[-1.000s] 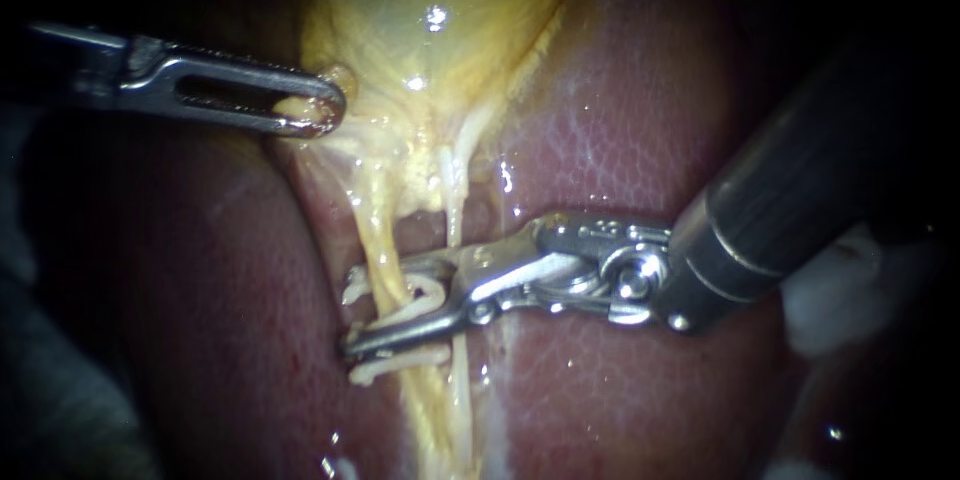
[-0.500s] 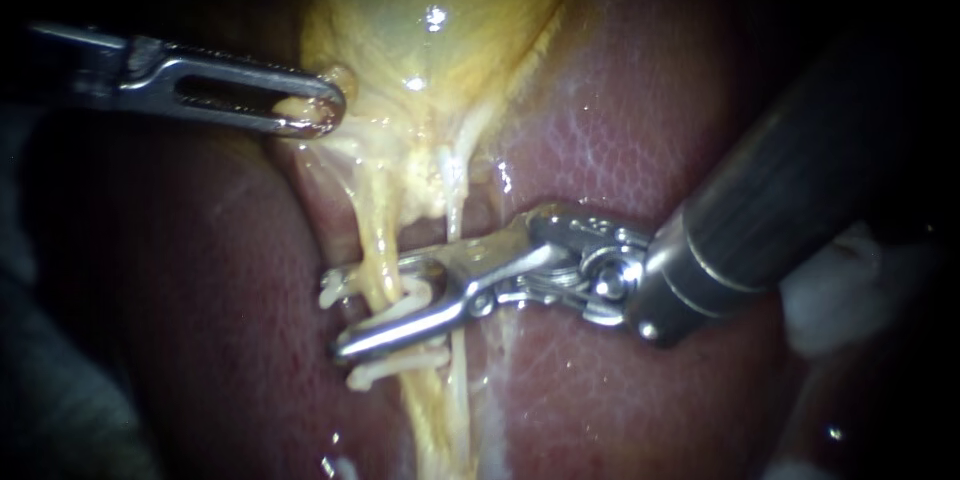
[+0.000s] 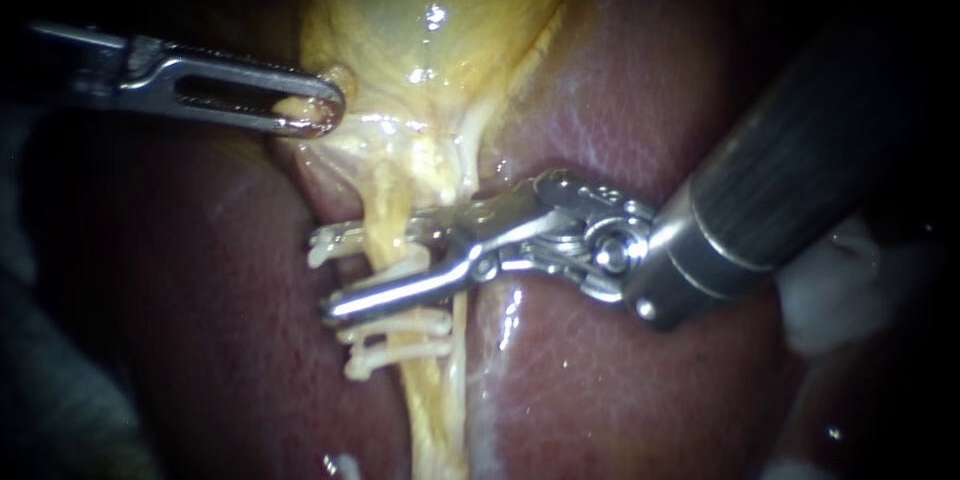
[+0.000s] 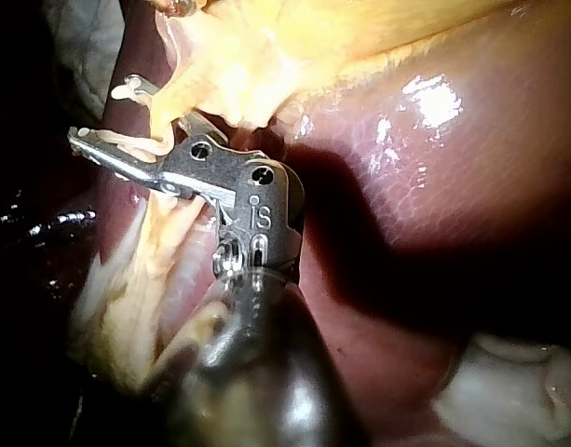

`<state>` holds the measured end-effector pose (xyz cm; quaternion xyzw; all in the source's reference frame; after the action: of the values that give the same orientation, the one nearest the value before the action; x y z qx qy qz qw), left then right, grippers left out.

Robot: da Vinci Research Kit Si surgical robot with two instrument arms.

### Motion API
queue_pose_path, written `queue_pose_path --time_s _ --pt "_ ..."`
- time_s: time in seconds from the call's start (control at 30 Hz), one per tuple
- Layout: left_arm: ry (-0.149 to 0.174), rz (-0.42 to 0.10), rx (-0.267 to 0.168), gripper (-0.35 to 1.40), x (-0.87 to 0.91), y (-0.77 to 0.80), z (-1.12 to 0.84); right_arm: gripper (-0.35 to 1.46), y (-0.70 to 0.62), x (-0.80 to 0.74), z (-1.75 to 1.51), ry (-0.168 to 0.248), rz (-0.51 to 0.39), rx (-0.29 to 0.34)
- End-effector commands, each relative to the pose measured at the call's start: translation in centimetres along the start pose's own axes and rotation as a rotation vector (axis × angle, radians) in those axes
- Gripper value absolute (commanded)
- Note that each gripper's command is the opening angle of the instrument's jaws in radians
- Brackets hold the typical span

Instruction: Clipping third clip left tube

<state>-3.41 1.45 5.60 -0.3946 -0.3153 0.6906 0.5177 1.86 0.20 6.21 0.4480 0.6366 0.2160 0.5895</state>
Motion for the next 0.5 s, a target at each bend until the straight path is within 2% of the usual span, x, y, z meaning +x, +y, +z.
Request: queue_pose_path --time_s 0.03,0.17,0.5 --pt "0.000 0.000 0.001 -0.35 0.00 0.00 0.00 0.44 -0.01 0.00 -0.01 0.000 0.002 0.000" --pt "0.000 0.000 0.001 -0.35 0.00 0.00 0.00 0.37 -0.03 0.00 -0.03 0.000 0.002 0.002" --pt "0.000 0.000 0.001 -0.35 0.00 0.00 0.00 0.03 -0.07 -0.01 -0.08 -0.002 0.003 0.005"
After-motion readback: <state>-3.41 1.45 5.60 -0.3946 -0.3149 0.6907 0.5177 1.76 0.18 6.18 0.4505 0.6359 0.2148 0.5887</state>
